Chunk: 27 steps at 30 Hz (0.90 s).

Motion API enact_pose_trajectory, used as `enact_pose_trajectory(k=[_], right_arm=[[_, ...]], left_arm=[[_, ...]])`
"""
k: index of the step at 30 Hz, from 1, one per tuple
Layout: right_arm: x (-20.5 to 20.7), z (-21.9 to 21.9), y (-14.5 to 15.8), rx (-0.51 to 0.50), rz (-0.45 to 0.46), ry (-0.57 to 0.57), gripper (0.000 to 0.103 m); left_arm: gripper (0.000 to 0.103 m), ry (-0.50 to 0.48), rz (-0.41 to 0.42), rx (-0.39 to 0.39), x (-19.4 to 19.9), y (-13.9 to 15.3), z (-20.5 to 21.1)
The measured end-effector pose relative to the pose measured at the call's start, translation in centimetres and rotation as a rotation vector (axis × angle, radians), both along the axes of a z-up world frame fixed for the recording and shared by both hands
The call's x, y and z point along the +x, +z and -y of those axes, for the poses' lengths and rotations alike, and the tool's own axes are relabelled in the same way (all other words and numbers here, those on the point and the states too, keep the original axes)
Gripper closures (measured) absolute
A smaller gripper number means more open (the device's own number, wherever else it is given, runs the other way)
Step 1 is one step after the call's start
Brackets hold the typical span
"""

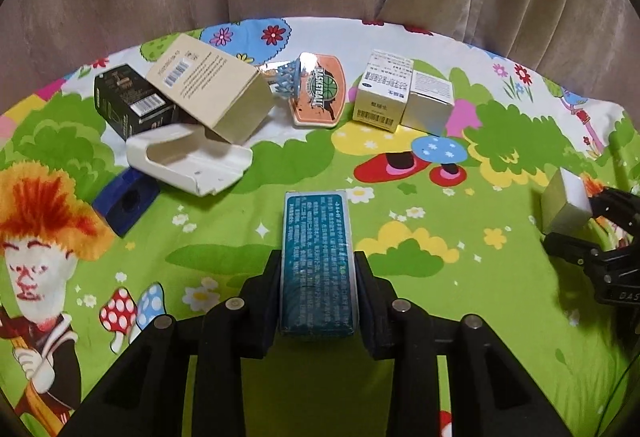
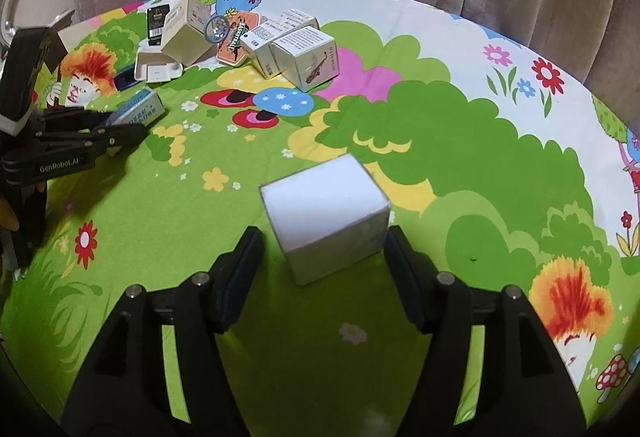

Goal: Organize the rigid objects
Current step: 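Carry the cube box and teal box with both grippers over the purple-rimmed box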

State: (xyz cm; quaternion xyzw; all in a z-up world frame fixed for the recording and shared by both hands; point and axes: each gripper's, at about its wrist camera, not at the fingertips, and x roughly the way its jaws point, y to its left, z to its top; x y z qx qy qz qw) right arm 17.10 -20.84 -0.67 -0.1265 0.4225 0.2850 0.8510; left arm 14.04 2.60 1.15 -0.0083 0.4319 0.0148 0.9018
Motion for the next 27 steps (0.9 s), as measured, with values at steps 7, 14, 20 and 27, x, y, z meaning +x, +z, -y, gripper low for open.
enact_pose_trajectory(k=[7, 14, 20, 27], right_arm=[[0.5, 0.7, 0.2, 0.003, -0.025, -0.085, 0.047], [-5.6, 0.2, 1.1, 0.11, -0.124, -0.17, 0.048], [-12.8, -1.4, 1.9, 0.098, -0.114, -0.146, 0.048], [-20.0, -0.7, 2.6, 0.102, -0.119, -0.174, 0.048]], left_arm=[[0.069, 0.027, -0.035, -0.069, -1.7, 0.6, -0.4], [0.069, -0.009, 0.013, -0.055, -10.1, 2.2, 0.1], [0.069, -0.036, 0.021, -0.087, -17.1, 2.1, 0.5], [0.069, -0.079, 0.034, -0.1, -22.1, 2.8, 1.3]])
